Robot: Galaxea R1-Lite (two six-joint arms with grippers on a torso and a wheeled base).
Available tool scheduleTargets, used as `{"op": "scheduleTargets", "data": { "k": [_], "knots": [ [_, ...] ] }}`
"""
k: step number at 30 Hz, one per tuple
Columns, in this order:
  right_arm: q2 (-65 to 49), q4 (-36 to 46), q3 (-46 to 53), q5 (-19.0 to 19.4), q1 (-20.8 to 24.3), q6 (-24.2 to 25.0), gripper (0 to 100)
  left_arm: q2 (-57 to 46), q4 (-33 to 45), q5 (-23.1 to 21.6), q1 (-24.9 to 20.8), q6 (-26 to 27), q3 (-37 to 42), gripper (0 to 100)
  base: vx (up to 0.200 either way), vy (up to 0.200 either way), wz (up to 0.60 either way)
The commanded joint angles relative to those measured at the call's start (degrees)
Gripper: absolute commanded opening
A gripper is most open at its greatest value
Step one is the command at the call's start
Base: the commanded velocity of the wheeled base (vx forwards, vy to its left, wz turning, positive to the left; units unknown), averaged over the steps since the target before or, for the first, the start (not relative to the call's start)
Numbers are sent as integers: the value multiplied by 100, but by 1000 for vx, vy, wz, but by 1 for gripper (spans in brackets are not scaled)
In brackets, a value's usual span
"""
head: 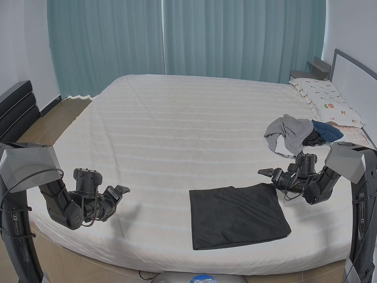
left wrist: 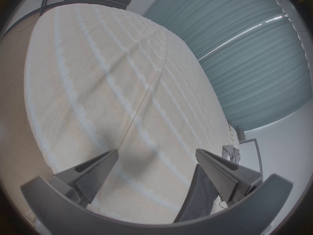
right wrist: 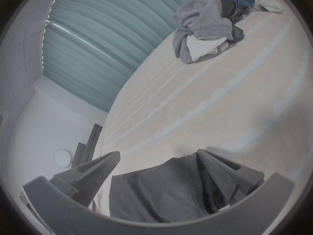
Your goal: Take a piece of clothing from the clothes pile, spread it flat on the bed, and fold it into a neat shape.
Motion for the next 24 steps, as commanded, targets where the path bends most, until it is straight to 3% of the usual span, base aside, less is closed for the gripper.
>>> {"op": "scheduleTargets", "data": {
  "k": [1, 5, 6, 24],
  "knots": [
    [94, -6, -13, 3, 12, -22, 100, 7, -2, 1, 0, -5, -4, 100, 0, 0, 0],
    [85, -6, 14, -14, 3, -48, 100, 7, -2, 1, 0, 4, -4, 100, 0, 0, 0],
    [76, -6, 40, -41, -6, -57, 0, 7, -2, 1, 0, -5, -4, 100, 0, 0, 0],
    [-21, -6, 154, -164, -199, -66, 0, 16, -2, 27, 0, -5, -13, 100, 0, 0, 0]
  ]
}}
